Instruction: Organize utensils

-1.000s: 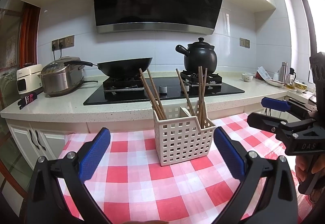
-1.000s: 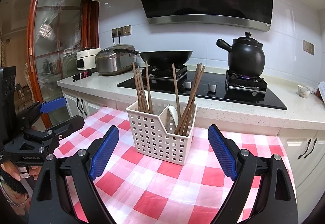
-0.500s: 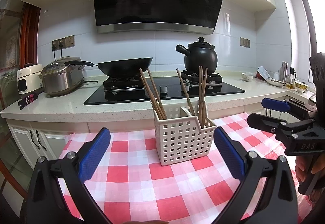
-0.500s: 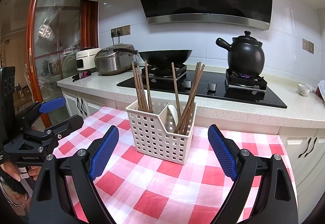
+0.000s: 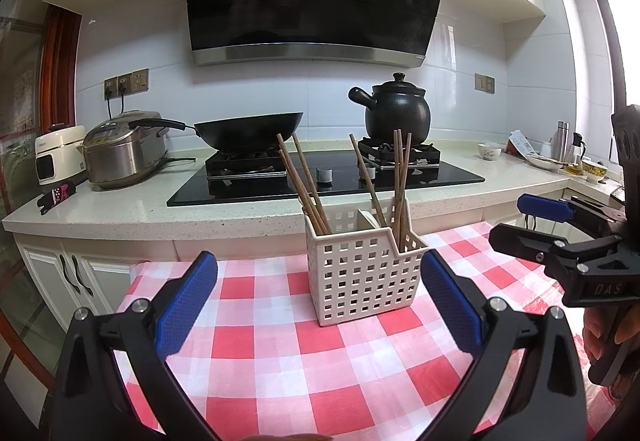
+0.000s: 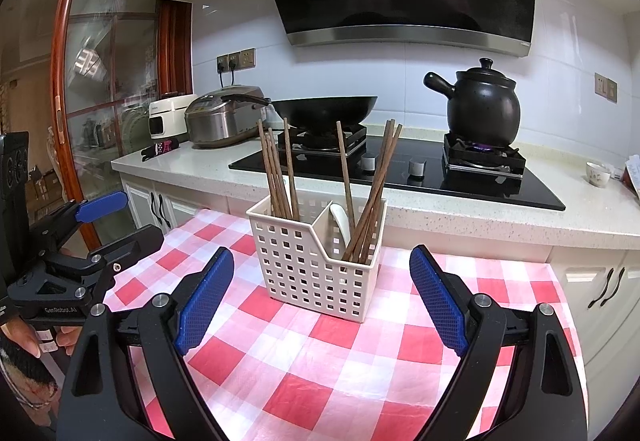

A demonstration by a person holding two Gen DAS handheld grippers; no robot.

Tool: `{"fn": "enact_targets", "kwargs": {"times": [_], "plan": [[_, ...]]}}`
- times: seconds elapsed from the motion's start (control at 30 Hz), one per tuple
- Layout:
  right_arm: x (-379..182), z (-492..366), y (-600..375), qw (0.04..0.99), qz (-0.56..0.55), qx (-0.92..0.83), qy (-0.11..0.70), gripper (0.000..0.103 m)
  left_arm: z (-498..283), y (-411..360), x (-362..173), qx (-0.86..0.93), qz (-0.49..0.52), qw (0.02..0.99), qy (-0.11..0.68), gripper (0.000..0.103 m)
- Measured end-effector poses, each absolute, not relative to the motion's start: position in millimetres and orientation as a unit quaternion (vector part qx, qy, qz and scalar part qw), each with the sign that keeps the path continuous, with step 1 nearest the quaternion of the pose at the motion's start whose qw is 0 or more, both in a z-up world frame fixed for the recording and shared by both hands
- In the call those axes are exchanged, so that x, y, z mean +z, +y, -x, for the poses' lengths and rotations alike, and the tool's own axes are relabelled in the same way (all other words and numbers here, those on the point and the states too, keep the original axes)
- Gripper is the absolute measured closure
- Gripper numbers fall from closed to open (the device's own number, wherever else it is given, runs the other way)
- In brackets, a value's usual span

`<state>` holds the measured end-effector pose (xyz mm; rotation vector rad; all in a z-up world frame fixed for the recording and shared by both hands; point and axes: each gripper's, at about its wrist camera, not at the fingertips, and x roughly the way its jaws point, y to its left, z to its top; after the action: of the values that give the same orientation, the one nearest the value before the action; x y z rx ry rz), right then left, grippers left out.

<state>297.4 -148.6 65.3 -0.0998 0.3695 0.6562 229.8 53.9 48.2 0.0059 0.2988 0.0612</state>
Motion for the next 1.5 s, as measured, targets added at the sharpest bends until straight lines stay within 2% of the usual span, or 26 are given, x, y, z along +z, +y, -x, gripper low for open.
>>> {"fn": "enact_targets", "kwargs": {"times": [1.5], "plan": [[63.5,-291.8,-149.7,0.929,0.044,0.319,0.182,0.018,-232.9,50.0,43.2,0.024,0.006,0.988,0.151,0.005]]}}
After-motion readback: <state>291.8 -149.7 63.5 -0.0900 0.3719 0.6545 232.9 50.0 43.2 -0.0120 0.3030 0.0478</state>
